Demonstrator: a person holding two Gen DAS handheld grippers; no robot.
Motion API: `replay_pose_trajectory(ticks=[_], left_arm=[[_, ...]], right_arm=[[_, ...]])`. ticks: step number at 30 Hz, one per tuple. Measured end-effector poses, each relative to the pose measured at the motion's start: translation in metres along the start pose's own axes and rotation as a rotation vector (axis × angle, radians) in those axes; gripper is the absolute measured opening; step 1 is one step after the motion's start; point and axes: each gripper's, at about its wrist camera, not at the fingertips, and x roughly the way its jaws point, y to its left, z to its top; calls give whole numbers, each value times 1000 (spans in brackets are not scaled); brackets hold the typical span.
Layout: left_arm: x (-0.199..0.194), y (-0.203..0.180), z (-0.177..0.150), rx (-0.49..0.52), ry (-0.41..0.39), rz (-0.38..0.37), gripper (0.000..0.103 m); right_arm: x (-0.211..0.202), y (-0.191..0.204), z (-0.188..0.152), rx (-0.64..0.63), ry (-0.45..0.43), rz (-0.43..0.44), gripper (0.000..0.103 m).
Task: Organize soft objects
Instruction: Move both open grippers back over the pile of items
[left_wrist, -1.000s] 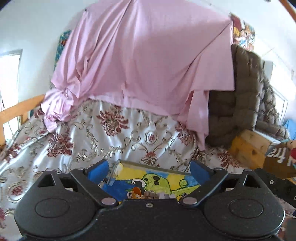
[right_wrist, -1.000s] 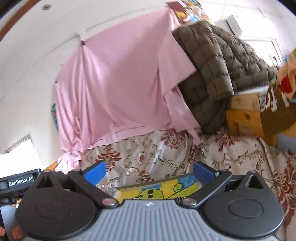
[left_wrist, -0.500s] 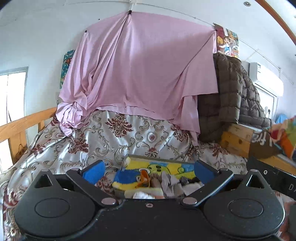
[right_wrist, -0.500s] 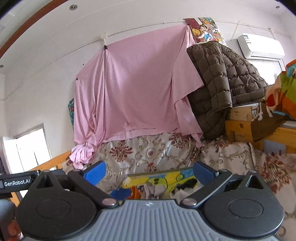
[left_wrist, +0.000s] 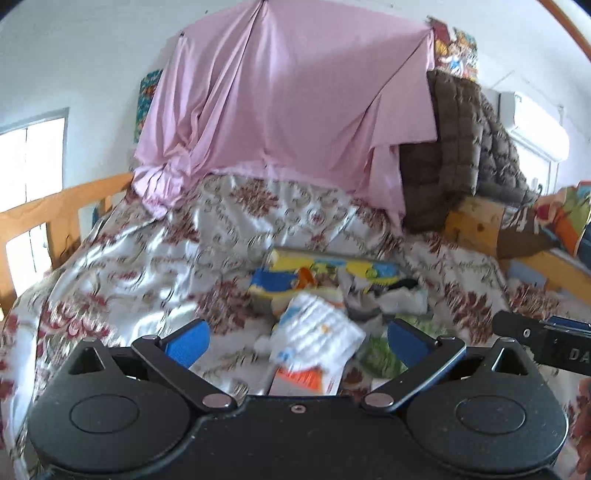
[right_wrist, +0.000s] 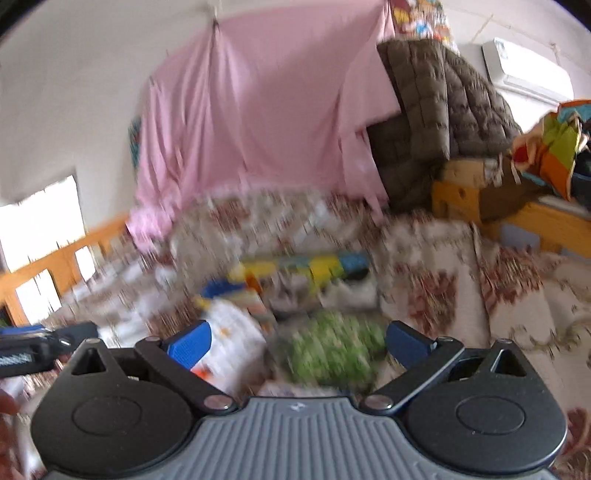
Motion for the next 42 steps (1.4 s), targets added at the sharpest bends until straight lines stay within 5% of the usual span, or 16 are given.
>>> replay_pose_trajectory(ticks=[9,26,42], left_arm=[[21,13,-40,8,146,105,102],[45,16,-48,-26,225,138,102],[60,24,-47,-60,243,160,102]], right_arm=[[22,3,-17,3,133,-19,103],[52,13,-26,12,272,29,103],[67,25,-26,-38,289,56,103]])
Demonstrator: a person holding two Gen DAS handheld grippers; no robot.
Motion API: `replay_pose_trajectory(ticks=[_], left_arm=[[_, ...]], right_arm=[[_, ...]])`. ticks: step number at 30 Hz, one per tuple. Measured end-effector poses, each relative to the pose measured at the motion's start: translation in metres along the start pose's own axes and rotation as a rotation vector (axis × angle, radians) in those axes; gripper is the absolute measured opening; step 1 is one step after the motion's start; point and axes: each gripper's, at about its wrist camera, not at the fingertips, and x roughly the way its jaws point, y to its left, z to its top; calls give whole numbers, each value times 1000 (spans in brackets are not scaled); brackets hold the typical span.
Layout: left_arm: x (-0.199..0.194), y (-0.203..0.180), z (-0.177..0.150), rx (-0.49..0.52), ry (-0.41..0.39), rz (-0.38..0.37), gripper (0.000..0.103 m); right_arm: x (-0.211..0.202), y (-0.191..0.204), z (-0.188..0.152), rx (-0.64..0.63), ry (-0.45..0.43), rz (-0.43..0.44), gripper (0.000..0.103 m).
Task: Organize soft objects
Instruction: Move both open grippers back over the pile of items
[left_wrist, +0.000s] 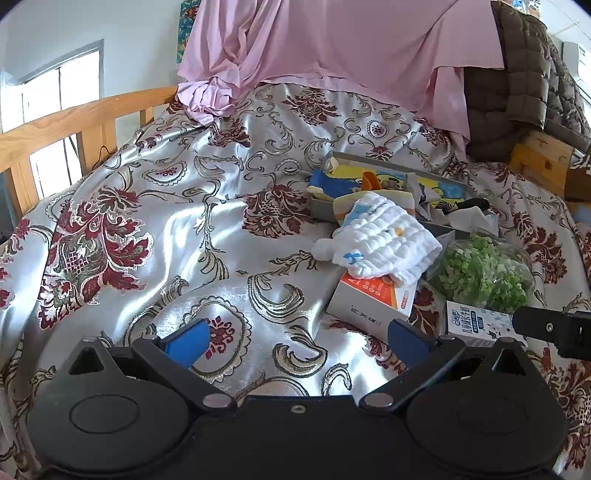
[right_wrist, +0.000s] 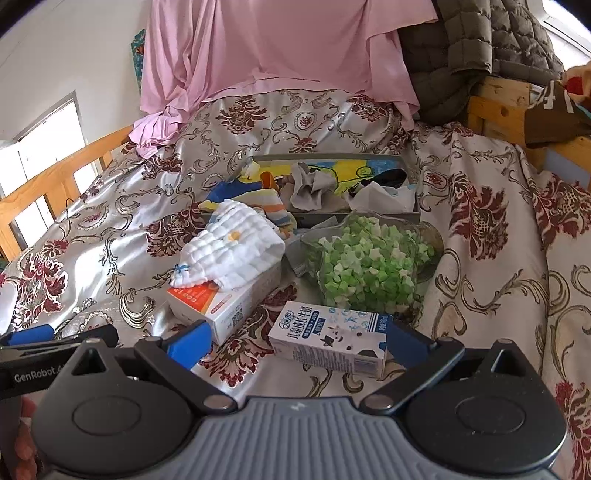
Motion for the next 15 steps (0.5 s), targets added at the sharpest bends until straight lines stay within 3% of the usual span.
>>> replay_pose_trajectory(ticks=[10,15], left_arm=[[9,9,6,-72,1,0,102],[13,7,6,-56,-11,15,102]], right_arm=[[1,-2,10,-10,-87,-18,103],[6,-5,16,-2,-106,0,103]])
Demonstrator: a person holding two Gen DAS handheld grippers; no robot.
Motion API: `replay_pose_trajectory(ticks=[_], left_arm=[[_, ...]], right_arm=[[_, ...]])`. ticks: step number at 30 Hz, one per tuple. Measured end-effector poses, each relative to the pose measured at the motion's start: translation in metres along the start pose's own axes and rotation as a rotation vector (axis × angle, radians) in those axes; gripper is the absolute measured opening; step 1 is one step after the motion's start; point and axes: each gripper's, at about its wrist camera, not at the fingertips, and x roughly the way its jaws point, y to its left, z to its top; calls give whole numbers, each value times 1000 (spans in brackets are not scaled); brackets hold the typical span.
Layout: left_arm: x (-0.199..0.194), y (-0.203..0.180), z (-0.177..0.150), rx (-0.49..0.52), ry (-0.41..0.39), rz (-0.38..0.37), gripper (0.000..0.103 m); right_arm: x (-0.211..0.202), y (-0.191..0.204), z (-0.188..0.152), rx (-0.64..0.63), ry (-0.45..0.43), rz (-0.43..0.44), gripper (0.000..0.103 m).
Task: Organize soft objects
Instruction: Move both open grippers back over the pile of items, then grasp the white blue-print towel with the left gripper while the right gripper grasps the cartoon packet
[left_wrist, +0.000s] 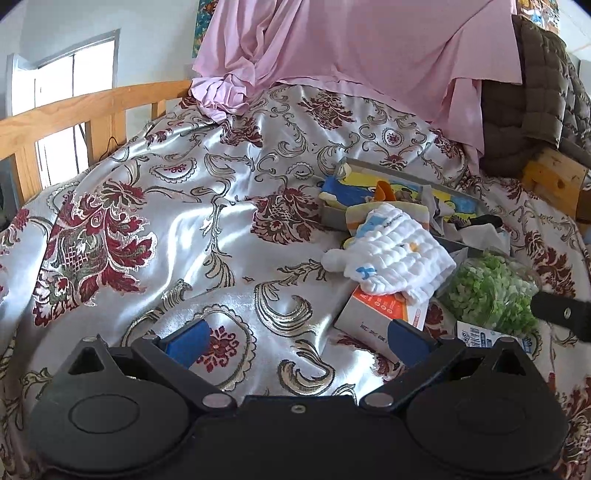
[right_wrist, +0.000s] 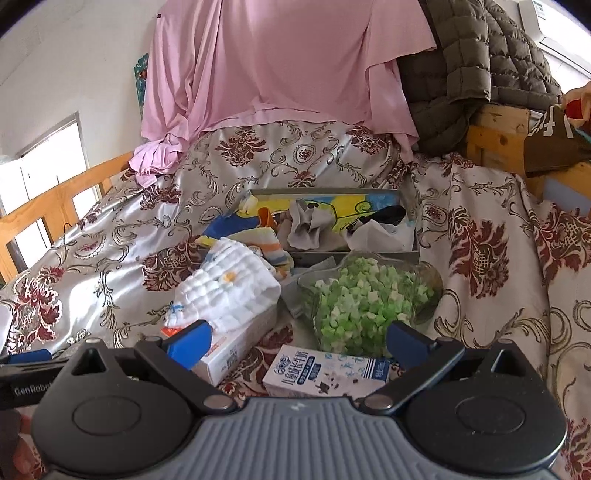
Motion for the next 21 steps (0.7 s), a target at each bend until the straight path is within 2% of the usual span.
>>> replay_pose_trajectory(ticks=[11,18,21], left_arm=[[11,-10,14,32,-93,-28,102],[32,-28,29,179,-146,-85,102],[44,-30,35,211,-142,-113,102]], right_arm=[[18,6,8,-61,-54,6,103],[39,7,9,-129,-79,-16,103],[50,5,11,-161,-86,-35,103]])
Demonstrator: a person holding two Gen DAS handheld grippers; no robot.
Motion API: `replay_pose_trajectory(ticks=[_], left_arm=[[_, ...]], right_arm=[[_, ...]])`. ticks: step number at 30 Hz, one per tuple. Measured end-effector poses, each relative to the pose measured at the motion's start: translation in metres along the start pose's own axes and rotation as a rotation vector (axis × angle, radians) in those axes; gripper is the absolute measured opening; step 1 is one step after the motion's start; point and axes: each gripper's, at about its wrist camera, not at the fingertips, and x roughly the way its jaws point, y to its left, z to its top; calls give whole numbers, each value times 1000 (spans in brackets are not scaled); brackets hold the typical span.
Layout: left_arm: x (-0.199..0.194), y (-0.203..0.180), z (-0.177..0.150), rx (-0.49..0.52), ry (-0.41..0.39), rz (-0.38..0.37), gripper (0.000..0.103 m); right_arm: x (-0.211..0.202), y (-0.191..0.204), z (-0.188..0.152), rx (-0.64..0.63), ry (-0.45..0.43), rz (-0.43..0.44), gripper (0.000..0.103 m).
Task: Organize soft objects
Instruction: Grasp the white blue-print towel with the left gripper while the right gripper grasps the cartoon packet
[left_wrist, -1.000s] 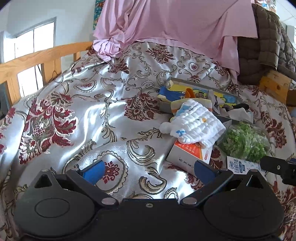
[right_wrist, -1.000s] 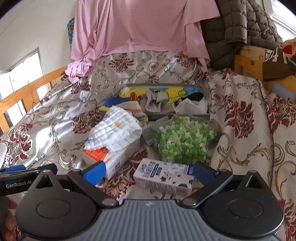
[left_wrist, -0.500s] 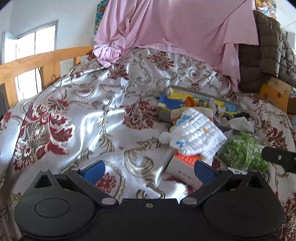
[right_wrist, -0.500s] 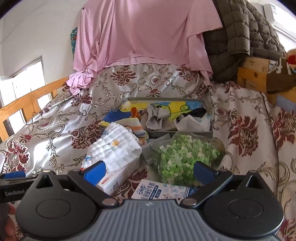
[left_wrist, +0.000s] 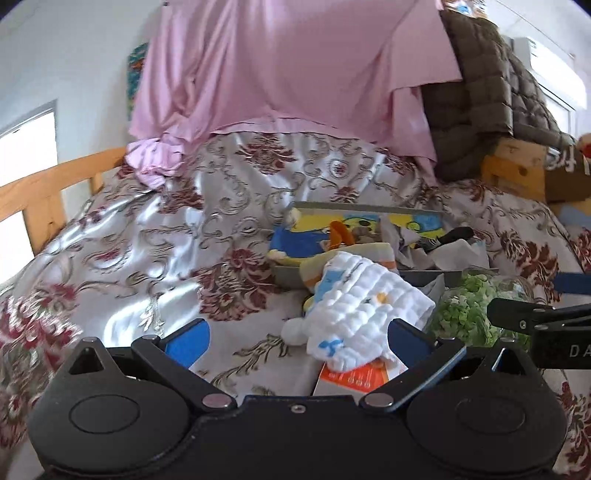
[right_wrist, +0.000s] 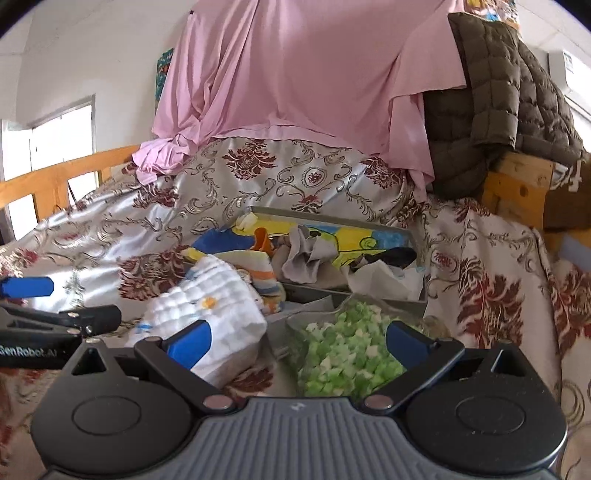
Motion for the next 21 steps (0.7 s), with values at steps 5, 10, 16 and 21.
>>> replay_pose_trajectory(ticks=[5,10,16,21], left_arm=[[30,5,4,-11,33,-88,102],[58,9,6,-11,56,-153,102],[81,13,12,-28,78,-234,102],[92,11,8,-16,114,-307,102]], right_arm=[[15,-8,1,5,1,-26,103],[31,-14,3,-15,-7,-54,103],[55,-22,9,-34,0,-86,103],[68,-27,10,-14,24,-112,103]])
